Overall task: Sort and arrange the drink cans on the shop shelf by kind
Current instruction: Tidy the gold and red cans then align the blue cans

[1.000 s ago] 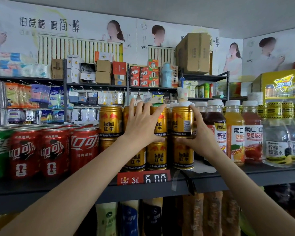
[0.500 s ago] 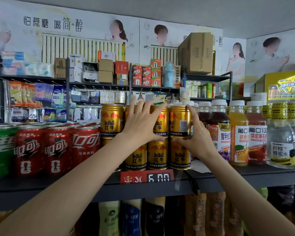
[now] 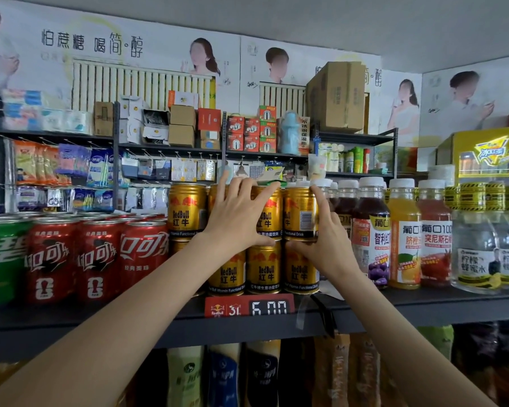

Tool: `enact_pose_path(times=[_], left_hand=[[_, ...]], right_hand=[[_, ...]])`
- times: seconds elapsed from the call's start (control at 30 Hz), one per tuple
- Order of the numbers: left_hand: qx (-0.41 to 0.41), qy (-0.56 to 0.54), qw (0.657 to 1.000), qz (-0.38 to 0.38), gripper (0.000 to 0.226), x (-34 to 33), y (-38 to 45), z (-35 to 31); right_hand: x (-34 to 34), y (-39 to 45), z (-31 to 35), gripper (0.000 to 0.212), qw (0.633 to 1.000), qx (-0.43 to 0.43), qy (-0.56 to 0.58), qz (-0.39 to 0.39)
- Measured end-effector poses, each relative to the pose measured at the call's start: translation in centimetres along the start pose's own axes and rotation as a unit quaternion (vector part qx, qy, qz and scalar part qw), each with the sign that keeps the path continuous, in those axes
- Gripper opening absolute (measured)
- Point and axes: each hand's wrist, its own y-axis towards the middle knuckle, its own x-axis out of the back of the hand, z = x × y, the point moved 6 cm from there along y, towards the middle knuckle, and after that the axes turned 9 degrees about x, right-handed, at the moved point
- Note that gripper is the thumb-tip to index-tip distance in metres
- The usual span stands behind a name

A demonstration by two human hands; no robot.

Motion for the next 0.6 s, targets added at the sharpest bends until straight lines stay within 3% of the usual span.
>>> enact_pose_path(times=[0.37,0.47,0.6], left_hand=[[-0.011,-0.026,0.999,-0.024,0.103,0.0,-0.9,0.1],[-0.008,-0.093,0.993,-0.073,0.083,1.3,-1.7,1.2],[0.054,-0.134,0.978,-0.152,0.060,2.7,-3.9,4.8]], right_hand=[[0.4,-0.1,0.8,0.103,0.998,-0.012,-0.059,0.036],[1.3,0.4,3.8,0.088,0.990,0.064,-0.121,-0.031],[-0.6,0.8,9.9,0.077,0.979,0.185,-0.067,-0.053]])
